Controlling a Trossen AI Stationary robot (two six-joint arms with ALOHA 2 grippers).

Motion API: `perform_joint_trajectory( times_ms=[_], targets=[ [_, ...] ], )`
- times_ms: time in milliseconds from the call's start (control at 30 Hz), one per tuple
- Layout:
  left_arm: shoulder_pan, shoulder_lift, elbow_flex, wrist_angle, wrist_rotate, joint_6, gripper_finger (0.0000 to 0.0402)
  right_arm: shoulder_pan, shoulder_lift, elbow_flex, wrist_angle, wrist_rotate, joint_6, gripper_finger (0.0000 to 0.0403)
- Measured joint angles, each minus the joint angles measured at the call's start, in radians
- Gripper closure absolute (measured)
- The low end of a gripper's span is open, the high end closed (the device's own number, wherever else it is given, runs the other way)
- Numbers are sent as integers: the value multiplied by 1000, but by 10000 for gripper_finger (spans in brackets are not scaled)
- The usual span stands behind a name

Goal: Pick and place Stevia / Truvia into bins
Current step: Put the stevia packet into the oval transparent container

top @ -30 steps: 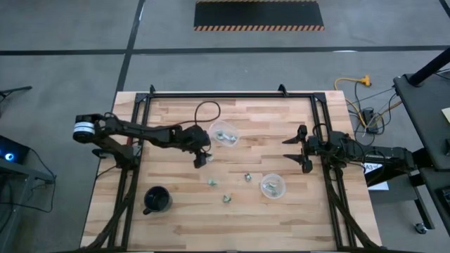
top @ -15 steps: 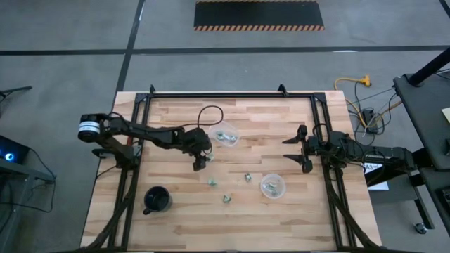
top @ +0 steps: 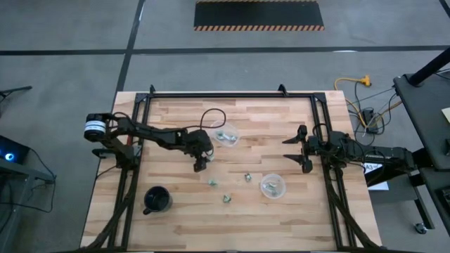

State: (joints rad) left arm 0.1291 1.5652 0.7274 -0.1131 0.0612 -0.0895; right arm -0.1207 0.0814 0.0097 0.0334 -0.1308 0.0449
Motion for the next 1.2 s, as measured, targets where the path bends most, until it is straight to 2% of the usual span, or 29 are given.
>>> perform_joint_trajectory(
  times_ms=[1200],
  targets=[
    [-1, 30, 2, 49, -8, -9, 171, 0, 0, 0, 0, 0, 0, 156]
  ],
)
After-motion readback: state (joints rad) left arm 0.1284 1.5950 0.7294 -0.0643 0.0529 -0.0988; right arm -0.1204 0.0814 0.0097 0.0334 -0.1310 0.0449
